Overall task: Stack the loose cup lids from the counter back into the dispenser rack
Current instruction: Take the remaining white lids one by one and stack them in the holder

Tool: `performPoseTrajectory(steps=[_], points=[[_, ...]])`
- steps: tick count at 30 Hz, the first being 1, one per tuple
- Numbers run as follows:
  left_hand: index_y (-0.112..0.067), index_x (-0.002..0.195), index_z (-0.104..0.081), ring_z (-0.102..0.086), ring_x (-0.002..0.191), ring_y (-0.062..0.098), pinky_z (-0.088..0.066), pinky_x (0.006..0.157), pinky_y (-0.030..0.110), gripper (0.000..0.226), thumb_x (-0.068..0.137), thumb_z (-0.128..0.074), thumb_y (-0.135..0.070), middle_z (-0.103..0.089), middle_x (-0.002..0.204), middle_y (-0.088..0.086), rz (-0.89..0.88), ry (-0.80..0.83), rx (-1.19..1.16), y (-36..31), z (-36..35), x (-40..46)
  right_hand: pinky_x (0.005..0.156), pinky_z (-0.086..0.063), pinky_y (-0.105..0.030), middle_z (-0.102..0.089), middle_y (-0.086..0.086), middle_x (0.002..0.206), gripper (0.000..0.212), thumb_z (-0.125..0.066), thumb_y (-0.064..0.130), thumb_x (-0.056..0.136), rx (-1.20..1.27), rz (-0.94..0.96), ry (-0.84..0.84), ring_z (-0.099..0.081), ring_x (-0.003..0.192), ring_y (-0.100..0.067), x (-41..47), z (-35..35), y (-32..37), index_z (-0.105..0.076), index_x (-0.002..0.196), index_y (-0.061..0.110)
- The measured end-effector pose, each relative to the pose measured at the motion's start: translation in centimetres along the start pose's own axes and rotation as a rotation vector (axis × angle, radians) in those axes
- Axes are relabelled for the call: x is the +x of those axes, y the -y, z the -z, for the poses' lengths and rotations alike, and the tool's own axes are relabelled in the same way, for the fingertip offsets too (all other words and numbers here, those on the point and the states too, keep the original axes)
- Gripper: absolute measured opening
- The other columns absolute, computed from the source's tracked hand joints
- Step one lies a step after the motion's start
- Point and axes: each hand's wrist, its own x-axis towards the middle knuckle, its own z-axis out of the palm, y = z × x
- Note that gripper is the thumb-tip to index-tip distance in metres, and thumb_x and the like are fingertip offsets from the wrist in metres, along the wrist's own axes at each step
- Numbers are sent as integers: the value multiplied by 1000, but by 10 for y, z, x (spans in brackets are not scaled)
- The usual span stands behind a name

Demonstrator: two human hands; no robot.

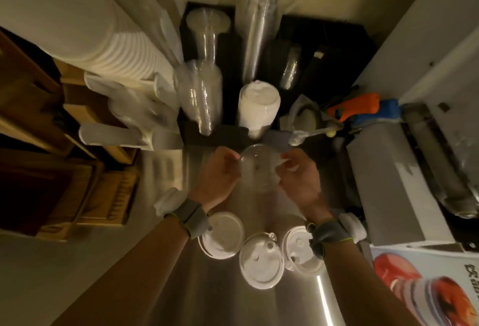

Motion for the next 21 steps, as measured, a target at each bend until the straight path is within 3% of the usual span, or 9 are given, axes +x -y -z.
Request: performPoseTrajectory(steps=[4, 7, 9, 12, 14, 17, 19, 21], points=[[-16, 102, -58, -67, 85, 28, -56, 83, 46, 24, 79, -66, -11, -66, 86, 7, 20, -95, -133, -46, 42, 7, 59, -59, -34, -67, 3, 86, 14, -68, 33, 80, 141, 151, 52, -69, 65, -12, 5, 15, 67, -60, 91, 33], [-13, 94, -59, -66, 76, 15, -56, 72, 31, 4, 91, -56, -15, -68, 81, 3, 12, -68, -309, -77, 72, 15, 80, -57, -45, -68, -4, 96, 24, -66, 38, 84, 165, 200, 91, -69, 88, -22, 16, 24, 113, -61, 97, 19], [-8, 92, -61, -64, 79, 15, -53, 73, 31, 16, 93, -54, -22, -69, 86, 5, -100, -132, -293, -100, 91, 18, 82, -54, -36, -69, -3, 97, 26, -64, 40, 86, 171, 283, 80, -66, 92, -16, 21, 28, 144, -63, 97, 17], [-9, 99, -61, -62, 88, 21, -53, 85, 39, 24, 86, -65, -28, -67, 99, 11, -201, -373, -60, -124, 104, 30, 71, -50, -13, -70, 0, 93, 23, -67, 34, 85, 119, 410, 55, -65, 82, -2, 34, 25, 173, -64, 97, 15], [-14, 100, -61, -63, 90, 21, -54, 86, 43, 21, 83, -67, -25, -65, 100, 8, -245, -474, -42, -135, 109, 41, 76, -53, -19, -71, -4, 94, 23, -70, 29, 84, 71, 466, 44, -67, 85, -9, 46, 20, 188, -63, 100, 14], [-14, 101, -63, -64, 91, 24, -55, 83, 43, 24, 80, -71, -21, -61, 102, 2, -344, -578, -40, -141, 110, 57, 89, -54, -34, -70, 2, 100, 27, -73, 27, 81, -12, 498, 102, -66, 94, -12, 69, 14, 199, -62, 105, 22], [-12, 107, -62, -61, 97, 23, -55, 82, 38, 32, 78, -72, -20, -56, 106, 1, -362, -565, 1, -141, 110, 69, 91, -51, -28, -65, 18, 101, 34, -76, 29, 78, -2, 513, 173, -62, 96, 1, 87, 11, 201, -59, 105, 41], [-6, 109, -62, -59, 102, 24, -55, 83, 38, 33, 78, -71, -15, -58, 112, 10, -424, -568, 92, -134, 106, 79, 91, -46, -22, -58, 24, 106, 46, -77, 24, 76, -22, 539, 191, -59, 100, 5, 99, 4, 196, -56, 109, 47]])
